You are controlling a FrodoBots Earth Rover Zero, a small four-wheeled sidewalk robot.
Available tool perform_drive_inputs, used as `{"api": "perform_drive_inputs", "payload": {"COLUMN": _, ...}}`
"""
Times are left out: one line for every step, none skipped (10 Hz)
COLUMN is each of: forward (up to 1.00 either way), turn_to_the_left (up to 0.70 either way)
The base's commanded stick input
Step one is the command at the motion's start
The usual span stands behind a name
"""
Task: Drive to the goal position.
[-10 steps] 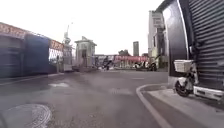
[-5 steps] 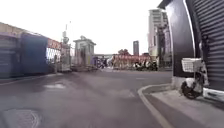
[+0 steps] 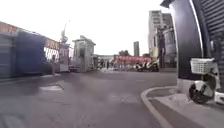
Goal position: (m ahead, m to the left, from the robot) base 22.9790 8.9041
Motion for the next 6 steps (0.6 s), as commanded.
{"api": "perform_drive_inputs", "payload": {"forward": 0.45, "turn_to_the_left": 0.00}}
{"api": "perform_drive_inputs", "payload": {"forward": 0.45, "turn_to_the_left": 0.00}}
{"api": "perform_drive_inputs", "payload": {"forward": 0.45, "turn_to_the_left": 0.00}}
{"api": "perform_drive_inputs", "payload": {"forward": 0.45, "turn_to_the_left": 0.00}}
{"api": "perform_drive_inputs", "payload": {"forward": 0.45, "turn_to_the_left": 0.00}}
{"api": "perform_drive_inputs", "payload": {"forward": 0.45, "turn_to_the_left": 0.00}}
